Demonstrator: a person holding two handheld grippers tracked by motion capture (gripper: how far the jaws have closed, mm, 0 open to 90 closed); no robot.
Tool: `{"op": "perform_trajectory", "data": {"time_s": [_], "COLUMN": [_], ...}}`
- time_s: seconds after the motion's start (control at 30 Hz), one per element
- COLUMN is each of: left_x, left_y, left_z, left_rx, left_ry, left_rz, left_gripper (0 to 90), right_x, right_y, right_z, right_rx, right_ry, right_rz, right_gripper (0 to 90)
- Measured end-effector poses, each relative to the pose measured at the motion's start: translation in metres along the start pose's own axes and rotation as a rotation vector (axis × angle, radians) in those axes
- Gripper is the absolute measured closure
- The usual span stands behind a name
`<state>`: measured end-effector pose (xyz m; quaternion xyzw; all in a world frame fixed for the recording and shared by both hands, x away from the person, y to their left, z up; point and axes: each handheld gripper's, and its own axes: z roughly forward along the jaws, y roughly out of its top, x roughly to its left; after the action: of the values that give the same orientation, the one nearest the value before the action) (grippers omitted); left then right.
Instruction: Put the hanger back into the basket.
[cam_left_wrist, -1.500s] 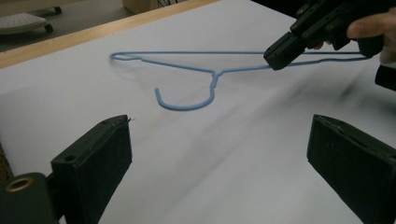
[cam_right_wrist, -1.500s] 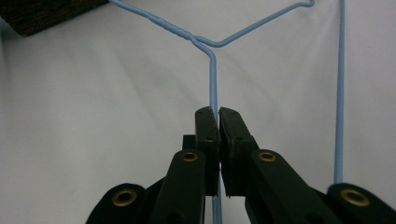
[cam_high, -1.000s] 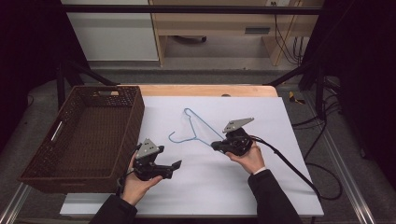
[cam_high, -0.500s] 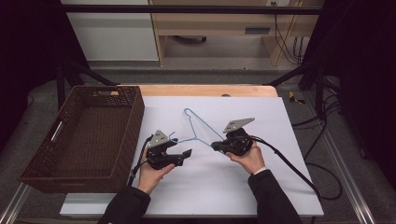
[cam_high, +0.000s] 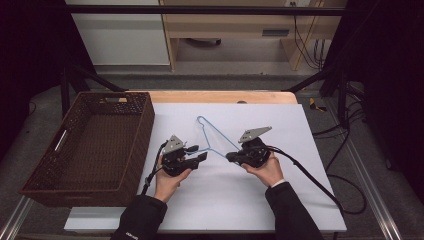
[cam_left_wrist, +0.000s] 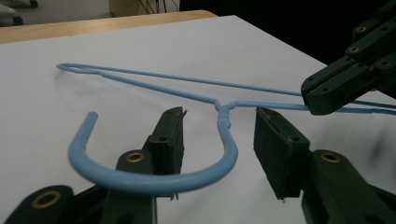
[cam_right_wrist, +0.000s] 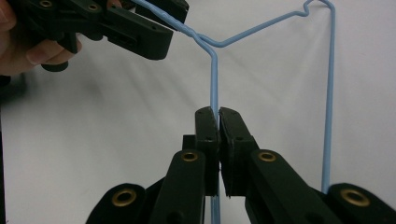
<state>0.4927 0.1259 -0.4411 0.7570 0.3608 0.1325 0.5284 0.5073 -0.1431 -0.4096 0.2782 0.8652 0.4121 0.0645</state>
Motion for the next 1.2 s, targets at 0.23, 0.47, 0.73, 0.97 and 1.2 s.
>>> {"op": "perform_trajectory", "data": {"time_s": [0.23, 0.47, 0.73, 0.97, 1.2], "left_x": [0.000, 0.000, -0.006, -0.012, -0.016], "left_y": [-0.001, -0.001, 0.001, 0.002, 0.002], "left_z": [0.003, 0.003, 0.003, 0.004, 0.005], "left_rx": [-0.007, -0.011, -0.012, 0.012, 0.026], "left_ry": [-0.002, -0.017, -0.010, 0.022, 0.033], "left_rz": [-0.007, -0.018, -0.011, 0.021, 0.039], "left_gripper": [73.3, 83.2, 85.0, 85.2, 85.2], "right_x": [0.001, 0.001, 0.001, 0.003, 0.008], "right_y": [-0.001, -0.002, -0.006, -0.011, -0.011], "right_z": [0.002, 0.004, 0.007, 0.013, 0.013], "right_rx": [0.008, 0.013, 0.033, 0.055, 0.064], "right_ry": [0.004, 0.006, 0.012, 0.006, -0.031], "right_rz": [0.007, 0.006, 0.021, 0.022, 0.008], "right_gripper": [87.4, 87.4, 87.2, 87.0, 81.0]}}
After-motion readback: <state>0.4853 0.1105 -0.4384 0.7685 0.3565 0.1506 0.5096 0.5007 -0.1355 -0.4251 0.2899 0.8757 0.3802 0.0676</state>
